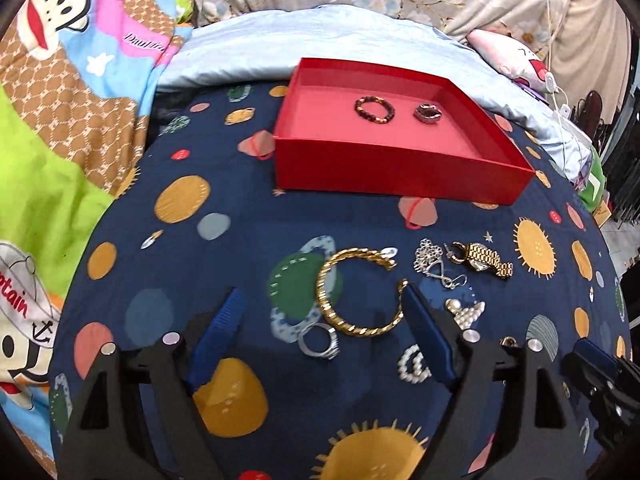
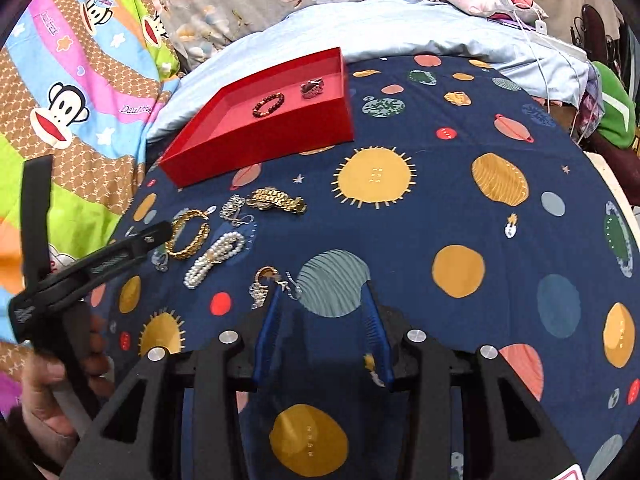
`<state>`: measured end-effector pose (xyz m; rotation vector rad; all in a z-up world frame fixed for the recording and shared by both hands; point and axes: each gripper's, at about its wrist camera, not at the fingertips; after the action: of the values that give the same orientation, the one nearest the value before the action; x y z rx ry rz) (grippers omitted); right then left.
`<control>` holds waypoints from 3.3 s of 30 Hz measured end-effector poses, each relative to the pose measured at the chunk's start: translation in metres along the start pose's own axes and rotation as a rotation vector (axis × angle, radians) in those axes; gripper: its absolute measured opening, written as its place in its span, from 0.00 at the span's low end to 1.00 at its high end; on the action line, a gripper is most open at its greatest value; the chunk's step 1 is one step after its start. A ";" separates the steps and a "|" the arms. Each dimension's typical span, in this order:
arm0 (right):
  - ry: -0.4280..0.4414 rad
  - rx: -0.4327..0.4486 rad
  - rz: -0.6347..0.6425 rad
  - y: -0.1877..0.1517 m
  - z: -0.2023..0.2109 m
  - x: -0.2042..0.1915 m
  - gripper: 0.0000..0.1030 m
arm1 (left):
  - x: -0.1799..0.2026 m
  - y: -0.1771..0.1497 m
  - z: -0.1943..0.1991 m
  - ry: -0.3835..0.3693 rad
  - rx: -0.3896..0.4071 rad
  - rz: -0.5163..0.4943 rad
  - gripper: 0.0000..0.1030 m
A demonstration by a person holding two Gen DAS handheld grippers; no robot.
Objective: Organize jewelry
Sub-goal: 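Move both tools back toward the remaining jewelry, then grasp the gold bangle with the left tool while the right tool grasps the gold watch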
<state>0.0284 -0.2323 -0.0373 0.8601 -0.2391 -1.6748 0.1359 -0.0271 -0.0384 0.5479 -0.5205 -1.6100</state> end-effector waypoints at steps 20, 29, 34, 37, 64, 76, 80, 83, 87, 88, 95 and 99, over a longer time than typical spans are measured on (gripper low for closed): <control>0.015 -0.008 0.000 0.011 -0.016 -0.001 0.47 | 0.018 -0.001 -0.019 -0.030 -0.014 -0.033 0.53; 0.033 -0.002 0.118 0.044 -0.047 -0.024 0.47 | 0.000 0.000 -0.001 -0.024 0.000 0.000 0.53; 0.037 -0.021 0.148 0.059 -0.068 -0.030 0.47 | -0.008 0.001 0.006 -0.035 0.003 0.014 0.53; 0.037 -0.032 0.171 0.065 -0.077 -0.032 0.47 | -0.009 0.000 0.007 -0.037 0.003 0.009 0.53; 0.008 -0.087 0.188 0.052 -0.074 -0.021 0.38 | -0.006 -0.006 0.009 -0.065 -0.018 0.014 0.53; 0.010 -0.081 0.236 0.067 -0.096 -0.031 0.32 | -0.004 -0.006 0.008 -0.065 -0.022 0.012 0.53; 0.022 -0.084 0.219 0.066 -0.094 -0.029 0.23 | -0.003 -0.006 0.008 -0.072 -0.017 0.008 0.53; 0.022 -0.076 0.204 0.064 -0.089 -0.026 0.22 | -0.003 -0.006 0.011 -0.078 -0.013 0.013 0.53; 0.028 -0.048 0.171 0.063 -0.076 -0.023 0.22 | -0.005 -0.006 0.017 -0.082 -0.005 0.017 0.53; 0.030 -0.038 0.165 0.063 -0.070 -0.023 0.22 | -0.006 -0.006 0.019 -0.082 -0.002 0.018 0.53; 0.038 0.019 0.132 0.061 -0.031 -0.021 0.22 | -0.009 -0.004 0.036 -0.091 0.025 0.025 0.53; 0.044 0.052 0.124 0.061 -0.011 -0.022 0.22 | -0.010 -0.002 0.046 -0.096 0.043 0.027 0.53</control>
<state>0.0828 -0.2274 -0.0013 0.9019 -0.3007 -1.5386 0.1070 -0.0161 -0.0032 0.4950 -0.6332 -1.6081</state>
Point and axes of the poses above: each gripper's, at about its wrist camera, not at the fingertips, and z roughly against the way its jaws point, x to its right, y to its top, and after that the axes turned 9 degrees about y, right-handed
